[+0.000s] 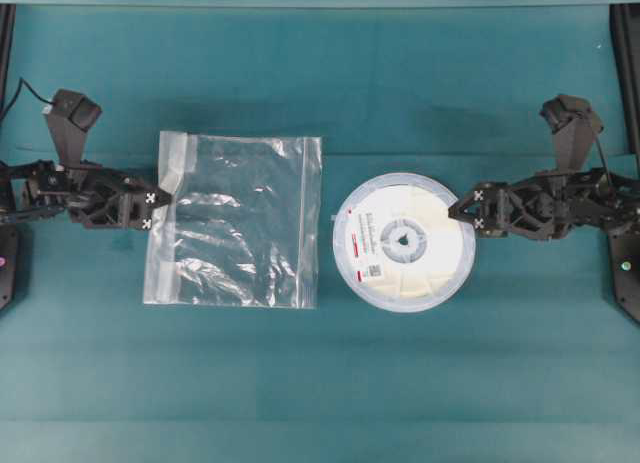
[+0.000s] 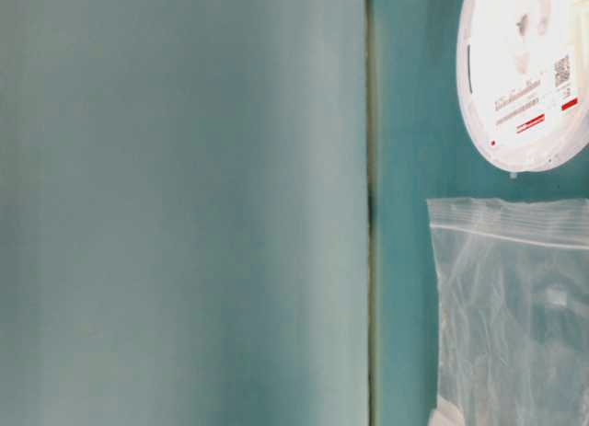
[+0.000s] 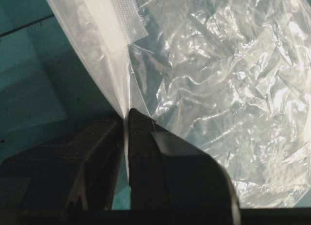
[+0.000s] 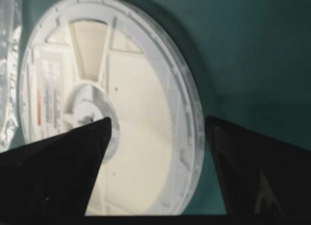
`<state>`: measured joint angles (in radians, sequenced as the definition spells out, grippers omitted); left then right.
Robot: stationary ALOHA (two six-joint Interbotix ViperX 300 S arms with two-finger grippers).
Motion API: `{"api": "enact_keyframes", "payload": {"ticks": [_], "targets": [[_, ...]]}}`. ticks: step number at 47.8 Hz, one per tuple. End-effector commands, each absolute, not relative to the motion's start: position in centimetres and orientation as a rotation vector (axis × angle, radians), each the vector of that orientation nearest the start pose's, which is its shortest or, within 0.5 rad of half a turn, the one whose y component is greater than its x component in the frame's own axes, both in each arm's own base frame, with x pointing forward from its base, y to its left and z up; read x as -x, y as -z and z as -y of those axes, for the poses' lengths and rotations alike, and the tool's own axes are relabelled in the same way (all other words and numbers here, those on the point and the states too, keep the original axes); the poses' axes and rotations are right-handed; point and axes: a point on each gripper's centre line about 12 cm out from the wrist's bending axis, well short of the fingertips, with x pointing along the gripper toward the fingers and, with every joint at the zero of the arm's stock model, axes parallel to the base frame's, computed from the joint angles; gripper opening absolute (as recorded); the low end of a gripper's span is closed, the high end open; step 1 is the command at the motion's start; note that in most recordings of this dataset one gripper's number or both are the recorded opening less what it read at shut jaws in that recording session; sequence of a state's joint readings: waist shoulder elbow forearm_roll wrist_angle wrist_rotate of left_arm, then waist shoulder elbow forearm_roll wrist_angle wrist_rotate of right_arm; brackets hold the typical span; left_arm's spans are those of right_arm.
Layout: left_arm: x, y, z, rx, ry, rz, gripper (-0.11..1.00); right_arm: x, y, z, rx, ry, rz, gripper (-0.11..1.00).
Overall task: Take out the reel from the clear zip bag.
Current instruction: 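Set the reel down on the table right of the bag, then open both grippers, releasing the bag and the reel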
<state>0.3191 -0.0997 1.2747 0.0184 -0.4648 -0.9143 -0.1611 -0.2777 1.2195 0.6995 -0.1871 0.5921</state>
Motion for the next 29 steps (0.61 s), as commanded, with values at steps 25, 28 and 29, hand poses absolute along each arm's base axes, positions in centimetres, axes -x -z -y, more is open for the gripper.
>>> {"api": "enact_keyframes", "payload": {"ticks": [25,28,29], "targets": [[-23.3,-8.9,-7.5,0.967,-0.574,-0.477,-0.02,-23.6,-14.2,5.6,-1.099,0.622,-0.382,0.93],[-23.3,-8.9,-7.5,0.971,-0.574,-0.477,0.05,-23.6,-14.6,5.7,-1.079,0.608,-0.376,0.93],[-23.3,-8.9,-7.4,0.972,-0.571,-0.478,0.08,-23.6,-14.7,5.6,-1.072,0.602,-0.376,0.93]]}}
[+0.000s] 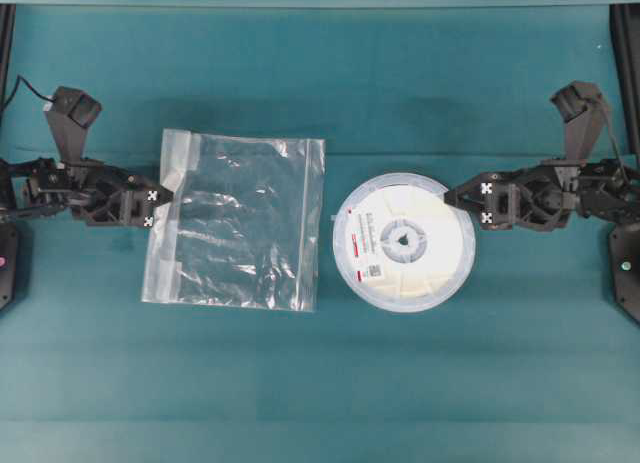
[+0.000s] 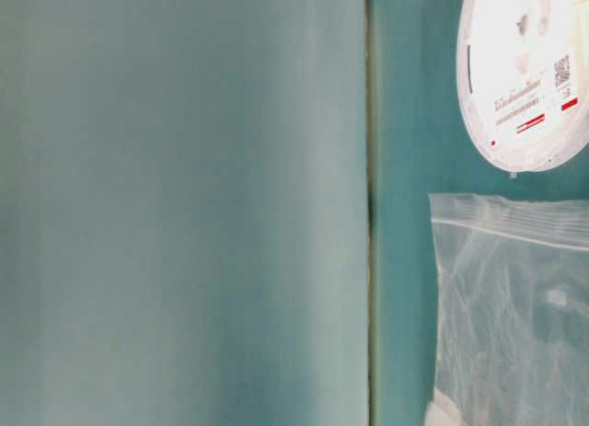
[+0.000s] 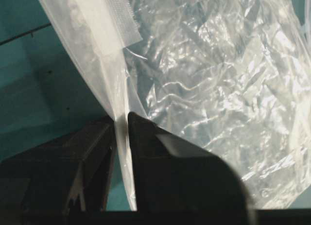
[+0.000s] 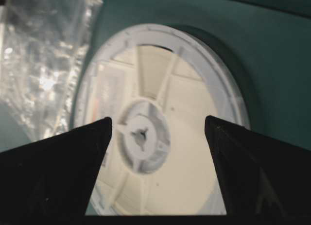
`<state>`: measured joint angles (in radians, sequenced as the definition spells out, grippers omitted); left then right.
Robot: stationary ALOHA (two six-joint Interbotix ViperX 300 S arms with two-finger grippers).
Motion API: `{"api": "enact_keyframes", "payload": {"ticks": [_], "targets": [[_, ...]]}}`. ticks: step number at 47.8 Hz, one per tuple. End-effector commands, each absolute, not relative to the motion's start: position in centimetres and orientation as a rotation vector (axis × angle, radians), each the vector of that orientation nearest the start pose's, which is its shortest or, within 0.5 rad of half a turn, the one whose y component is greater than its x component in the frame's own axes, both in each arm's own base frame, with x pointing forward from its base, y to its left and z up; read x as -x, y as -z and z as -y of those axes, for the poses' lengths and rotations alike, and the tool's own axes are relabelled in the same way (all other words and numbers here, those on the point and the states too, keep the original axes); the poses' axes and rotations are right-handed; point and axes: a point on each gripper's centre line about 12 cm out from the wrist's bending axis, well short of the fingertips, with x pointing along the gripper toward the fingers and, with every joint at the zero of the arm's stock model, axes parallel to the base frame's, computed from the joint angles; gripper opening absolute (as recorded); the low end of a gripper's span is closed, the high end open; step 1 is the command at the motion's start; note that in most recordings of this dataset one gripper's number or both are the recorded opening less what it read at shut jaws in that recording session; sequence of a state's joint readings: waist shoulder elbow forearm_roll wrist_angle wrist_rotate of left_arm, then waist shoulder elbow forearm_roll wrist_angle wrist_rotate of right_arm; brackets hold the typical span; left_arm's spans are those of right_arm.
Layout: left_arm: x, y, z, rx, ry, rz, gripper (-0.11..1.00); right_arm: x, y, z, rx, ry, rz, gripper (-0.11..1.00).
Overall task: Take out the reel from the clear zip bag.
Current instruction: 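Open both grippers, releasing the bag and the reel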
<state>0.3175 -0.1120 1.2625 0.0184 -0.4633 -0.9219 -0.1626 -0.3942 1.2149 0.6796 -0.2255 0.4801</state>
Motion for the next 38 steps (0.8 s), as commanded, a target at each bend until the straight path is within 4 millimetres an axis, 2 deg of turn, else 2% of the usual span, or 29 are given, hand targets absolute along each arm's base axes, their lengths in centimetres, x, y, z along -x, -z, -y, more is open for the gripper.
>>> {"api": "enact_keyframes", "payload": {"ticks": [1,5,13,17,25,38], "targets": [[-23.4,-8.9,-7.4,0.974,-0.569,-0.479,0.12,-23.6,-14.8,5.6,-1.064,0.597,-0.374,0.93],[-23.5,-9.0,-6.9,1.008,-0.566,-0.48,0.31,-23.5,-15.4,5.5,-1.035,0.574,-0.365,0.93],[-23.1,-8.5,-6.6,1.076,-0.606,-0.516,0.8,-23.2,-16.3,5.4,-0.993,0.542,-0.344,0.93],[-23.0,-8.4,-6.4,1.069,-0.606,-0.537,0.96,-23.1,-16.6,5.4,-0.98,0.532,-0.335,0.93],[-23.2,-8.9,-6.1,1.059,-0.587,-0.532,0.92,-22.9,-17.3,5.2,-0.93,0.502,-0.322,0.93],[-23.5,-12.1,-6.1,1.025,-0.534,-0.464,0.92,-22.4,-18.1,5.0,-0.904,0.47,-0.303,0.93]]}}
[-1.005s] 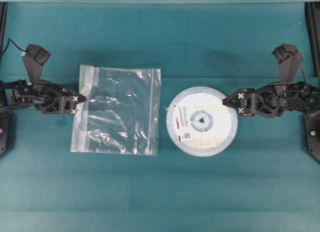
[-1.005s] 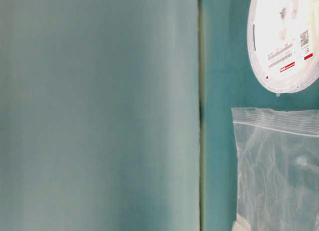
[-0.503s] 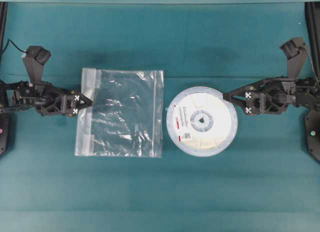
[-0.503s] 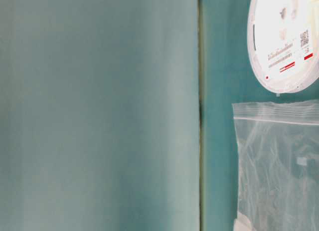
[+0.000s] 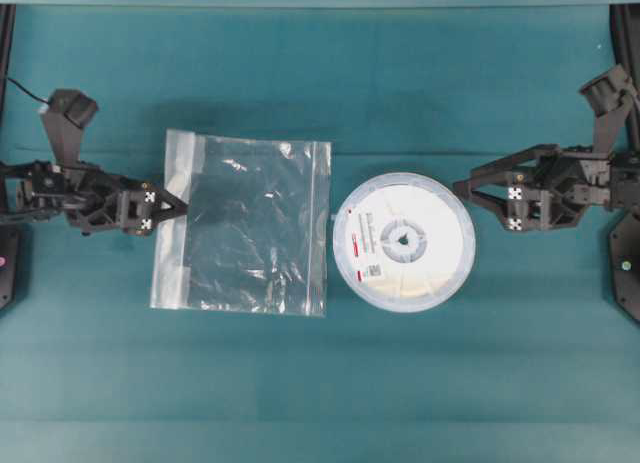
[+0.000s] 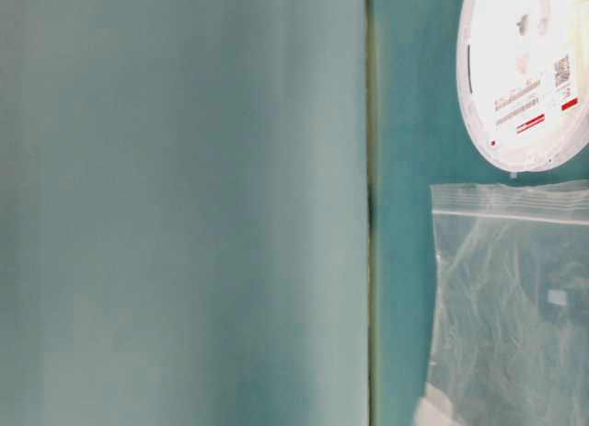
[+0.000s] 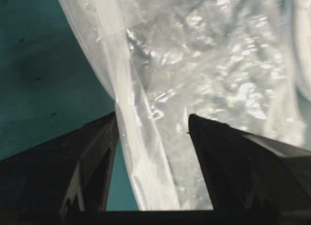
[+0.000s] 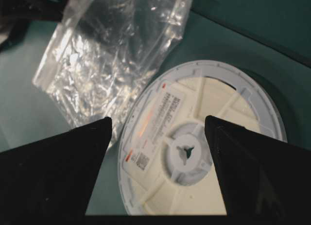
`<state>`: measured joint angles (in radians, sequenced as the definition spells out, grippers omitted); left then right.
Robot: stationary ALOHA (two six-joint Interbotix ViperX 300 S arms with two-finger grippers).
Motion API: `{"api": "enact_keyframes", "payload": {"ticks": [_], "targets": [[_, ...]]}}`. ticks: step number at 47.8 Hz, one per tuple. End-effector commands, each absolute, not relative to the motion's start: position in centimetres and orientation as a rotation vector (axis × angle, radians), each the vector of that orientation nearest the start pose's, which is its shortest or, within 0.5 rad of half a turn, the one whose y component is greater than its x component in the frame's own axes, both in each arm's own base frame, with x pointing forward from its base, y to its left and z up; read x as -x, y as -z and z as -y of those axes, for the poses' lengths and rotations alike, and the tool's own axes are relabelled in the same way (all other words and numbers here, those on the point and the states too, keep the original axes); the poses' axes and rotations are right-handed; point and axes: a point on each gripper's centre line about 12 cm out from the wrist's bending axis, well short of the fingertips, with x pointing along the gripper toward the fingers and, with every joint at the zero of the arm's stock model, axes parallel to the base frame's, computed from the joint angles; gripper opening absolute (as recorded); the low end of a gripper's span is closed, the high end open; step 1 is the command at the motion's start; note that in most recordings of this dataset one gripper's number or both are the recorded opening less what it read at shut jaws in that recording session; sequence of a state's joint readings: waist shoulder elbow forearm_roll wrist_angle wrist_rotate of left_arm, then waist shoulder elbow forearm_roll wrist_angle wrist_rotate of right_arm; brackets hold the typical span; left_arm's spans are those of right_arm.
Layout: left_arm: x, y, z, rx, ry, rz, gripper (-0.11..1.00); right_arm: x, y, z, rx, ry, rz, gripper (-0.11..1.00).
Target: Take out the reel from the clear zip bag.
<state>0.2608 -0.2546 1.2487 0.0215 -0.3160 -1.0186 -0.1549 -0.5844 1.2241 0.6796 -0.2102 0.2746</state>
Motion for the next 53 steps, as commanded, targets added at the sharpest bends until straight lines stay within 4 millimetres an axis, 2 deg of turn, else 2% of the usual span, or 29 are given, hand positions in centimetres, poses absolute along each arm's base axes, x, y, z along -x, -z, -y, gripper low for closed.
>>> {"api": "enact_keyframes", "payload": {"ticks": [1,11,19,39,53], "targets": [[-23.4,-12.4,-6.1,1.019,-0.53,-0.461,0.92,-22.3,-18.1,4.9,-0.905,0.468,-0.303,0.93],[-23.1,-16.5,-6.0,0.912,-0.455,-0.373,0.92,-21.7,-18.5,4.7,-0.89,0.445,-0.294,0.93],[-21.8,-19.1,-5.7,0.839,-0.418,-0.327,0.92,-21.3,-19.1,4.6,-0.853,0.424,-0.276,0.93],[-19.3,-23.1,-4.9,0.789,-0.343,-0.175,0.92,-21.0,-20.2,3.9,-0.715,0.349,-0.28,0.93],[-19.1,-24.7,-3.2,0.603,-0.222,-0.158,0.92,-21.6,-21.6,2.6,-0.54,0.25,-0.278,0.93]]}}
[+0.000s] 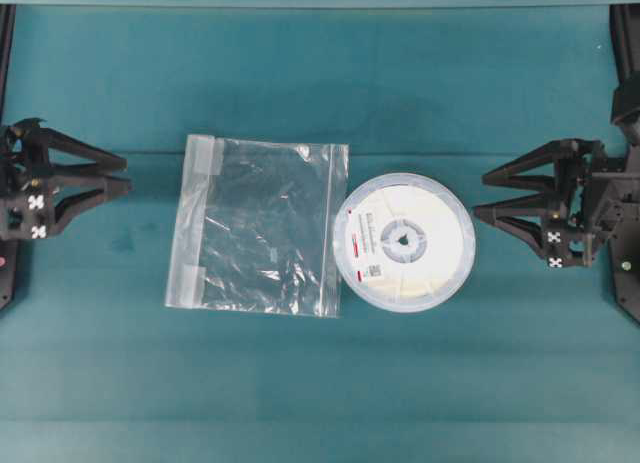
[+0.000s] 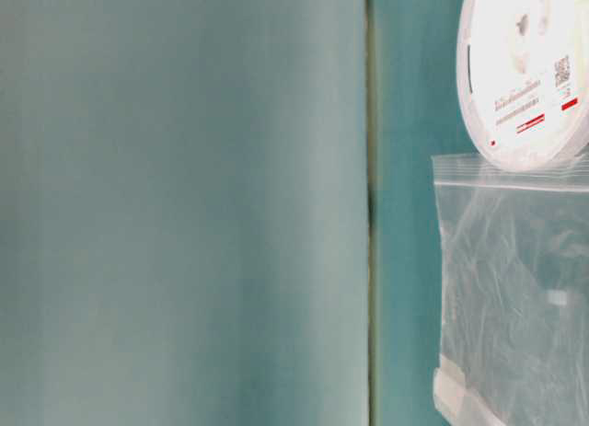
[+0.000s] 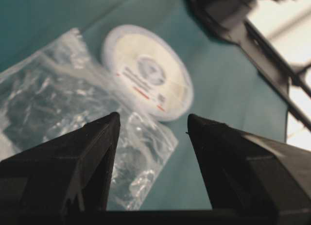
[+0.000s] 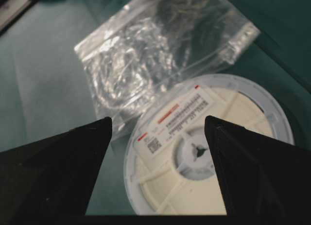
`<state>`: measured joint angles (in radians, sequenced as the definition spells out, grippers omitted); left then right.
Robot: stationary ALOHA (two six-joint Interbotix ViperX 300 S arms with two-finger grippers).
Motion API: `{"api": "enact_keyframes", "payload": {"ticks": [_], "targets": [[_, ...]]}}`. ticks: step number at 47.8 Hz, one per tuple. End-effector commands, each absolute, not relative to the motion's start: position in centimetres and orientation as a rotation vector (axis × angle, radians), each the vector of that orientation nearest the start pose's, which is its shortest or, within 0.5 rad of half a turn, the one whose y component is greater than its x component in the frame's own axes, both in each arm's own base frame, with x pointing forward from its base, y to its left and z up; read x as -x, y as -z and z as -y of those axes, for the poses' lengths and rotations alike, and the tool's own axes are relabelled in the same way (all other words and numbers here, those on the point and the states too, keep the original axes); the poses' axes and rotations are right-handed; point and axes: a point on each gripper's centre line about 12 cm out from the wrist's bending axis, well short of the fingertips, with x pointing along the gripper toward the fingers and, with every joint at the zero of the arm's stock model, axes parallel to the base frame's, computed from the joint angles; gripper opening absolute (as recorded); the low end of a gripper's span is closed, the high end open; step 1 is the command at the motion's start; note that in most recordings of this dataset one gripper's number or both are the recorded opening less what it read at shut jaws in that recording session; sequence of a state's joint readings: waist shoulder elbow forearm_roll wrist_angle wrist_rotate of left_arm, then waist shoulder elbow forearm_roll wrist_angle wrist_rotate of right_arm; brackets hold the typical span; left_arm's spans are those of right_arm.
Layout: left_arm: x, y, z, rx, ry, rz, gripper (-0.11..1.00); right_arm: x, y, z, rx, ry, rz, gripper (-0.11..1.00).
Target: Take out the reel from the clear zip bag.
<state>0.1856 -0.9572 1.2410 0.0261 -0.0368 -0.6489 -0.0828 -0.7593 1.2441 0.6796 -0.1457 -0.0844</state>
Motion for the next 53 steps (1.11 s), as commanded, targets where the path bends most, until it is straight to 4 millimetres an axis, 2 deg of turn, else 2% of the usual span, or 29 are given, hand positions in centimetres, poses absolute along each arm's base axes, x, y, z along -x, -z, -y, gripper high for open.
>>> {"api": "enact_keyframes", "payload": {"ticks": [1,22,37,53], "targets": [[-19.1,-24.8,-3.0,0.587,-0.21,-0.158,0.92,-21.6,-21.7,2.6,-0.529,0.246,-0.278,0.93],[-18.7,-26.2,-0.7,0.283,-0.063,-0.161,0.92,-22.5,-24.4,1.6,-0.286,0.155,-0.228,0.93],[-17.9,-28.4,0.4,0.181,0.017,-0.085,0.9,-21.3,-26.8,1.6,-0.245,0.138,-0.127,0.93],[-17.6,-28.8,0.4,0.137,0.019,-0.075,0.87,-20.1,-28.6,1.5,-0.212,0.123,-0.049,0.93]]}}
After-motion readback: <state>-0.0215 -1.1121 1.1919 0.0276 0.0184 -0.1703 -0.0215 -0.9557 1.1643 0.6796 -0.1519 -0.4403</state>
